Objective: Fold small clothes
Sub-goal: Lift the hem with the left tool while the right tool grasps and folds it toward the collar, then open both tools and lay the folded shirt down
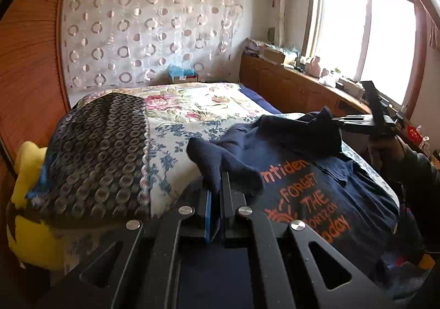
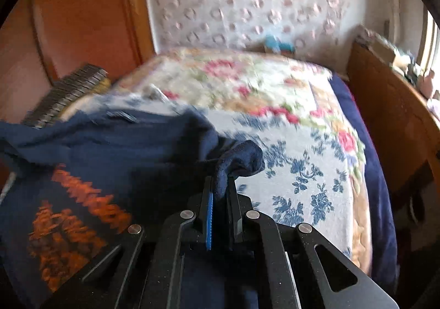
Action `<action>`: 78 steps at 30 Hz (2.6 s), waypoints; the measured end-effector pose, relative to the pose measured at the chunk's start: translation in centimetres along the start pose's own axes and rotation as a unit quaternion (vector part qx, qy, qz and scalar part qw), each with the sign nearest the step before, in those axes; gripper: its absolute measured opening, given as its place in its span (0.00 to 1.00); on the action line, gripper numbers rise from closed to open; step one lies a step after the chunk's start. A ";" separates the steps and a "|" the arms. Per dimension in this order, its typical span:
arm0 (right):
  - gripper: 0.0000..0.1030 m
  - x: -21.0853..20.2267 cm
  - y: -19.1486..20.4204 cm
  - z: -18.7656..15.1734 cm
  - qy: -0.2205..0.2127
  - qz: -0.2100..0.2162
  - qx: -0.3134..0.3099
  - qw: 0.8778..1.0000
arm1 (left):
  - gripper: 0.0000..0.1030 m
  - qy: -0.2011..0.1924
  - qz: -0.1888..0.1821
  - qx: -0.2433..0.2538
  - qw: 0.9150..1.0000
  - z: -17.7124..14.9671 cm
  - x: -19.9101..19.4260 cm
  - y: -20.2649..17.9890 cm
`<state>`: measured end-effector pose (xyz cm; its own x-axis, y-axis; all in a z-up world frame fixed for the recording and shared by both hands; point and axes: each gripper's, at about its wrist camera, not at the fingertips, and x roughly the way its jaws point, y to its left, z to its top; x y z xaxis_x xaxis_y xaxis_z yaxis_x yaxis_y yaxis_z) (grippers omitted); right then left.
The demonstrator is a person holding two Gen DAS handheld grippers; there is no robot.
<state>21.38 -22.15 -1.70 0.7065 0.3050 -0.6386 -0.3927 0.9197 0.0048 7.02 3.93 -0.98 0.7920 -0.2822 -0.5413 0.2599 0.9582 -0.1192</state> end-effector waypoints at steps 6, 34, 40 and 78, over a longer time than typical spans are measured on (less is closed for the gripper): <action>0.07 -8.0 -0.3 -4.1 -0.071 0.028 0.004 0.997 | 0.05 -0.022 0.008 -0.026 0.999 -2.6 -4.6 1.0; 0.07 -17.4 1.1 -16.9 -0.004 0.043 0.016 0.999 | 0.05 0.008 0.059 -0.043 0.997 -10.2 -9.8 3.3; 0.07 -15.5 1.2 -16.7 0.016 0.037 0.026 0.999 | 0.05 0.014 0.055 -0.048 0.997 -11.0 -9.4 3.1; 0.45 -10.0 -1.5 -12.9 0.012 -0.008 0.023 1.000 | 0.68 0.109 0.066 -0.017 0.992 -6.9 0.2 7.4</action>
<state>7.33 -29.79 -5.29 0.6977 0.2843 -0.6576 -0.3538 0.9349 0.0288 5.28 11.24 -7.69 0.6780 -0.1408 -0.7214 0.1398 0.9883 -0.0615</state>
